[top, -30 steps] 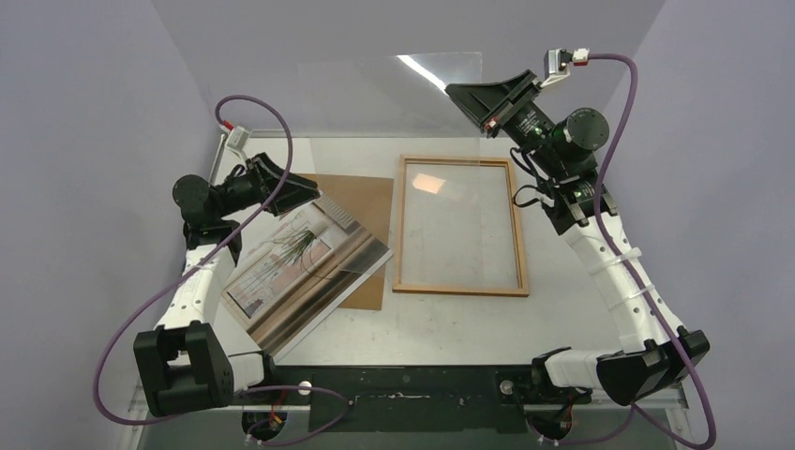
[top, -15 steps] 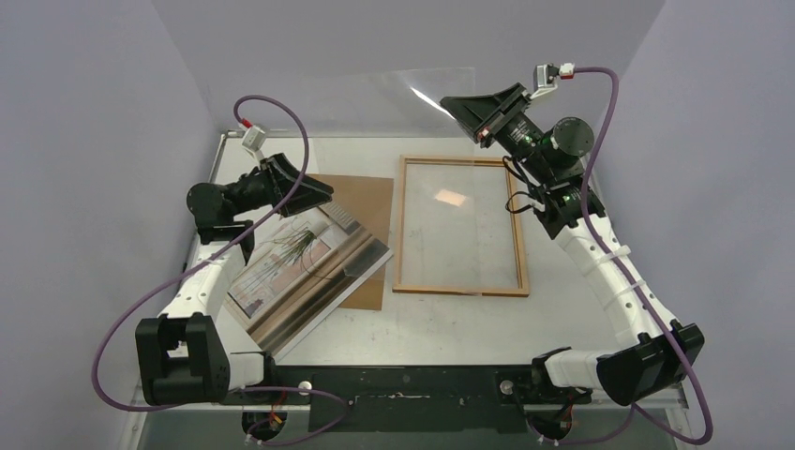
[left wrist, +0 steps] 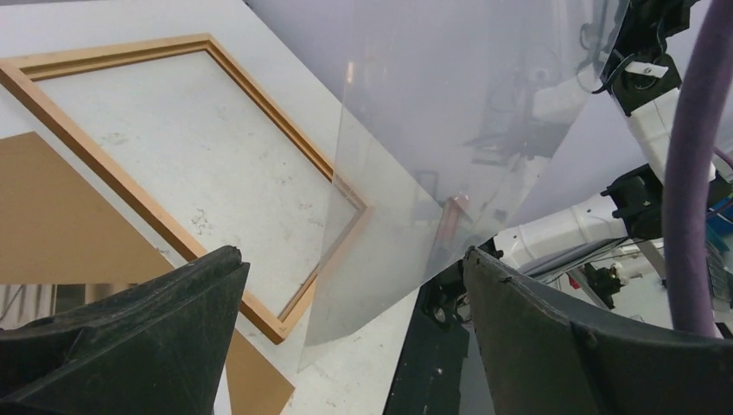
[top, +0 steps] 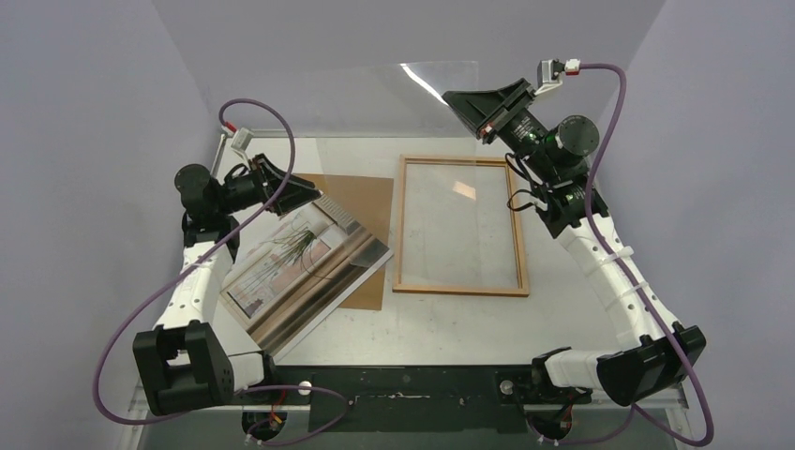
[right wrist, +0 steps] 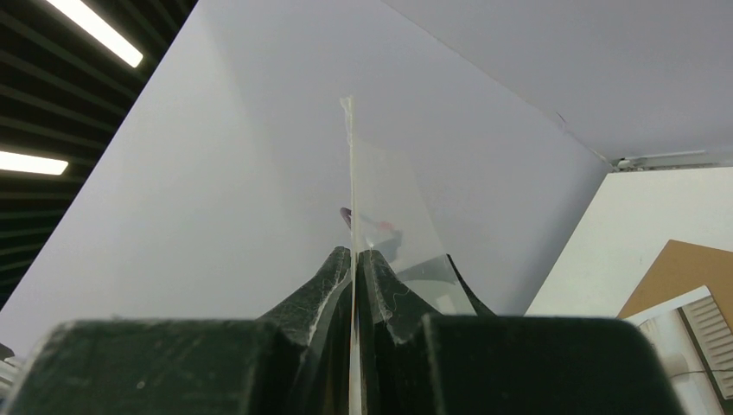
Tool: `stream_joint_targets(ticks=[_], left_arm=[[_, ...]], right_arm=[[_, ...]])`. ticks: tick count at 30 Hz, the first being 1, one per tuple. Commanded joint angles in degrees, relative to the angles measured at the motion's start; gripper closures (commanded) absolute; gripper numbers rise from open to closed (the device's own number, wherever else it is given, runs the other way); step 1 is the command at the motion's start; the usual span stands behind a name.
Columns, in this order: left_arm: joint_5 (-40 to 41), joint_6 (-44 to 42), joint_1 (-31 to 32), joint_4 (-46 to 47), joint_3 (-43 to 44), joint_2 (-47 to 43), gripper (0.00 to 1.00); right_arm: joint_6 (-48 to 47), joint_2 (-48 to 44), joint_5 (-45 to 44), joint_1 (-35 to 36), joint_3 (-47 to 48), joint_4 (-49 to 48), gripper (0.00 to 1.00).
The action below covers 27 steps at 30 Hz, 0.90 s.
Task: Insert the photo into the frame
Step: Pick up the photo frame item at the center of the board, then move the photo frame to the center of the board.
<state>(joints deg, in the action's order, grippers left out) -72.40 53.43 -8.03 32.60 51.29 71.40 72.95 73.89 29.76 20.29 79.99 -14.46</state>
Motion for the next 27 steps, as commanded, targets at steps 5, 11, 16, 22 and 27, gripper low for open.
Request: stream_joint_targets(ticks=[5, 11, 16, 22, 27], left_arm=[[-0.45, -2.9, 5.96, 0.39, -0.39, -1.49, 0.04], [-2.29, -2.26, 7.24, -0.35, -0.57, -1.91, 0.12], [-3.9, 0.86, 6.77, -0.12, -0.05, -2.33, 0.41], [-3.45, 1.92, 6.89, 0.03, -0.07, -3.14, 0.78], [-2.61, 5.42, 6.46, 1.23, 0.01, -2.82, 0.92]], right_arm=[[2.69, -1.27, -1.05, 0.53, 1.3, -5.84, 0.95], [2.24, -1.43, -1.21, 0.41, -0.9, -6.85, 0.95], [-2.24, -1.9, -2.66, 0.26, -0.91, -2.92, 0.94], [-4.06, -2.47, -3.52, 0.16, -4.6, -1.8, 0.82], [-5.8, -3.18, -3.87, -0.34, -8.38, -0.47, 0.66]])
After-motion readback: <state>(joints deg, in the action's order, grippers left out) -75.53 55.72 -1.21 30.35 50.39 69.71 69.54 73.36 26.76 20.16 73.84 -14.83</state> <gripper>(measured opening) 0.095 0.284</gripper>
